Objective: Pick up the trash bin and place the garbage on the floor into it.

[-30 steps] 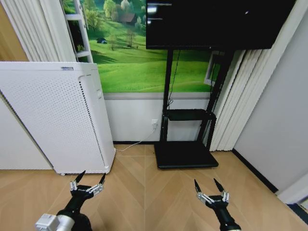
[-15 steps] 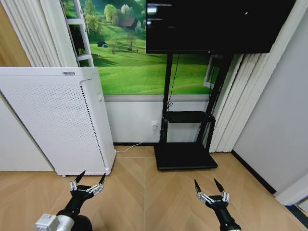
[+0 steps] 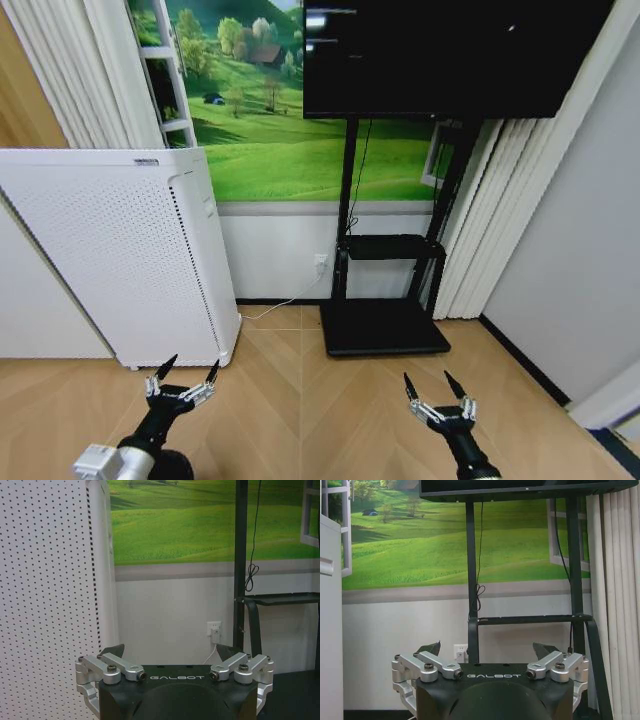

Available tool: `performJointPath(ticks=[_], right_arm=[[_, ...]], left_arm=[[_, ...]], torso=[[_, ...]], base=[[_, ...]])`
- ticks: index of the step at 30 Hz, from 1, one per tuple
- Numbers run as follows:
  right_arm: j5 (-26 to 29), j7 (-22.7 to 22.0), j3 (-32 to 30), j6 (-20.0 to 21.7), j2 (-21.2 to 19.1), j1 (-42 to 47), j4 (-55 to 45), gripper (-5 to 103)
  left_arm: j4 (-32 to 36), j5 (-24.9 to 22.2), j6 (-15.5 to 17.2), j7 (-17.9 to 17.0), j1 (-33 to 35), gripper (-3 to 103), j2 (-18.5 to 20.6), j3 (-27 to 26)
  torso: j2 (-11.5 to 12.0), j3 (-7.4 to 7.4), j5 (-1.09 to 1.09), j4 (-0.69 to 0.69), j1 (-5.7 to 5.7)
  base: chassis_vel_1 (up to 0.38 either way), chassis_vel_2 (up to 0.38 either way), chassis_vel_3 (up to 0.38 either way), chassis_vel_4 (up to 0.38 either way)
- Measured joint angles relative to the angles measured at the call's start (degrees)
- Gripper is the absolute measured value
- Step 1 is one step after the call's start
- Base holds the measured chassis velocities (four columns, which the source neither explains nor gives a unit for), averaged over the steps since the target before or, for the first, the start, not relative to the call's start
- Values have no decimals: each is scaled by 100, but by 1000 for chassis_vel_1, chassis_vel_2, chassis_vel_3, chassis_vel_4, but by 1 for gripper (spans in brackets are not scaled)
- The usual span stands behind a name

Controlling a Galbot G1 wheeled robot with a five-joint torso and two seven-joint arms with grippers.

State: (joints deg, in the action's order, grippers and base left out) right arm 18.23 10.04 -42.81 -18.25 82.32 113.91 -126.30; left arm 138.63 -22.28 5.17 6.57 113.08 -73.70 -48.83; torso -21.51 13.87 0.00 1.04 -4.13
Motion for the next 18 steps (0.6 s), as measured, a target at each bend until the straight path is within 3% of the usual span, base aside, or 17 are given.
performJointPath(ticks=[18], right_arm=[[0,0,0,0,0,0,0,100]], left_arm=[[-1,0,0,0,0,100,0,0]], torso=[[-395,245,0,0,-150]], base=[[0,0,0,0]])
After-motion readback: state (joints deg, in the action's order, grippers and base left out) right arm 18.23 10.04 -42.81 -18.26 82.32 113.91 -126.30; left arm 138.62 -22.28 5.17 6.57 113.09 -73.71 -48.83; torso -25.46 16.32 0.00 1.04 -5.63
